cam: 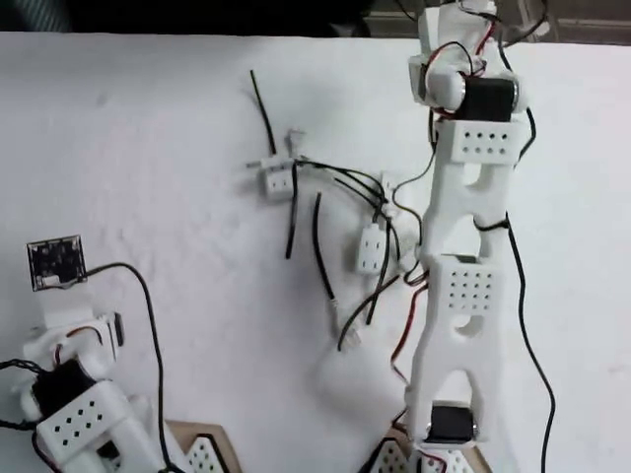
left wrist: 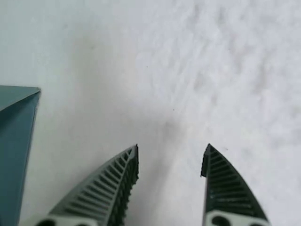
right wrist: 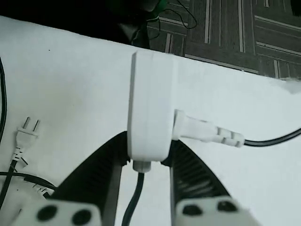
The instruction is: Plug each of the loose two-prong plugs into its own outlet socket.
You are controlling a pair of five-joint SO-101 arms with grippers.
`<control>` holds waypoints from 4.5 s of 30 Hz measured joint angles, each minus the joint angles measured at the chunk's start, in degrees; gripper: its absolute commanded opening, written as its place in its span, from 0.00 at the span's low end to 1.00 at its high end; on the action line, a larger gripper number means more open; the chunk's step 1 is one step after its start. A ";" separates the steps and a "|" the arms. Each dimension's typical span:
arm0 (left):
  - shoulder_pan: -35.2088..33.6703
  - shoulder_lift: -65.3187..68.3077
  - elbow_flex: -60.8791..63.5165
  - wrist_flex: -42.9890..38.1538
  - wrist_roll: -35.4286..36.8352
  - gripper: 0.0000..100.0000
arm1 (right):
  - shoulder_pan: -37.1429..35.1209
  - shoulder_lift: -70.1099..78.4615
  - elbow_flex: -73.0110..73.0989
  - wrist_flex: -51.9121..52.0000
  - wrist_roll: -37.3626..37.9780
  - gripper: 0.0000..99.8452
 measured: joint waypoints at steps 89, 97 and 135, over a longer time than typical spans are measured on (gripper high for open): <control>39.21 43.78 -56.53 12.13 4.84 0.32 | 3.16 -112.53 149.19 -8.18 4.22 0.14; 43.16 67.87 -76.92 12.04 12.22 0.34 | 4.40 -112.53 153.49 -12.04 4.22 0.14; 52.31 119.65 -109.45 5.01 30.95 0.27 | 5.27 -112.53 155.08 -13.10 4.22 0.14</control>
